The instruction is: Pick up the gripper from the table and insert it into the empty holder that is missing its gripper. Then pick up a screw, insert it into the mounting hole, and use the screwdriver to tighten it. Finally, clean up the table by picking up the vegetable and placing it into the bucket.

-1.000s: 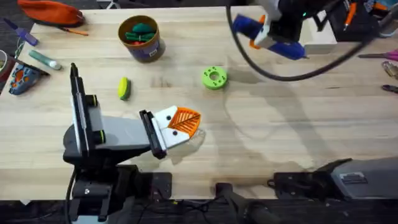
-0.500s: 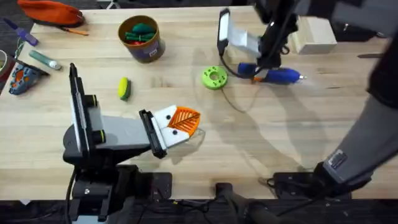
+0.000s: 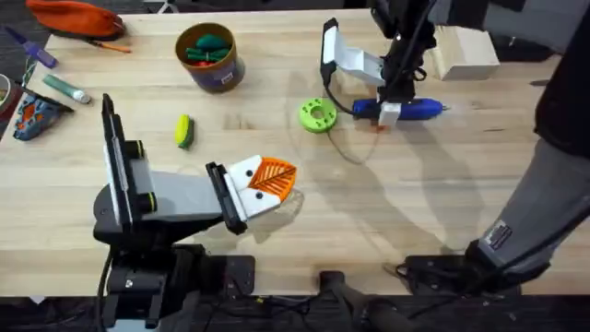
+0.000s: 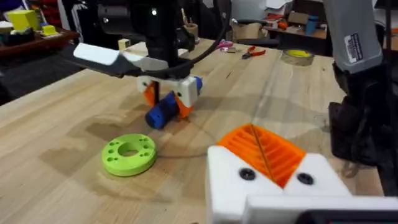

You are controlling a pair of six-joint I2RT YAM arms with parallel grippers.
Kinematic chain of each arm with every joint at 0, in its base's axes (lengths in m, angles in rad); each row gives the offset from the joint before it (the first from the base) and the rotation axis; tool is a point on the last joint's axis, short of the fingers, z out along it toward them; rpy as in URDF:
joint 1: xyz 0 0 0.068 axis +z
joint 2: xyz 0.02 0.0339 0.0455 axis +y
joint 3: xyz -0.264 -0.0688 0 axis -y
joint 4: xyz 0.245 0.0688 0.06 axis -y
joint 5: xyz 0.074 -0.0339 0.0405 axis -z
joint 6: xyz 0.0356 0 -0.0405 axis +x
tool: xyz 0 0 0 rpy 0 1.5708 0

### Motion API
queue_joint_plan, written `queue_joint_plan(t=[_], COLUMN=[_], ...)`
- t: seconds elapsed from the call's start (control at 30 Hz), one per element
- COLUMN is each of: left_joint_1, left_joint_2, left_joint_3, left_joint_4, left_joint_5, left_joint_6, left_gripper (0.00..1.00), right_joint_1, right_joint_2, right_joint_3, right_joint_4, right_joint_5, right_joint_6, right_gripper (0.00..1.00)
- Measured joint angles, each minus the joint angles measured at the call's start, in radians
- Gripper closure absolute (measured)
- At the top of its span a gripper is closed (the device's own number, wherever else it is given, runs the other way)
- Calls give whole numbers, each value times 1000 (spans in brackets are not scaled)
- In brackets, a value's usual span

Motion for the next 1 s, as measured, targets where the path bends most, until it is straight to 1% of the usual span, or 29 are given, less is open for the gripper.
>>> queue_joint_plan(t=[0.03,0.07,0.1,0.13,0.3,0.43,0.67,0.87,0.9,1.0], left_joint_1=[0,0,0,0,0,0,0,0,0,0], left_joint_2=[0,0,0,0,0,0,0,0,0,0], left_joint_3=[0,0,0,0,0,0,0,0,0,0], left_joint_4=[0,0,0,0,0,0,0,0,1,1], left_joint_5=[0,0,0,0,0,0,0,0,-1,-3], left_joint_6=[0,0,0,0,0,0,0,0,3,3], left_gripper=[985,985,985,985,985,985,985,985,940,477], right_joint_1=[0,0,0,0,5,19,30,30,30,30], right_joint_2=[0,0,0,0,-9,-59,-260,-461,-497,-596], right_joint_3=[2,4,4,4,4,4,4,4,4,4], right_joint_4=[5,8,11,12,9,8,44,90,98,111], right_joint_5=[1,1,0,1,1,0,-11,-16,-17,-21], right_joint_6=[0,1,2,4,13,41,111,282,318,435], right_gripper=[251,93,35,15,12,12,12,12,12,11])
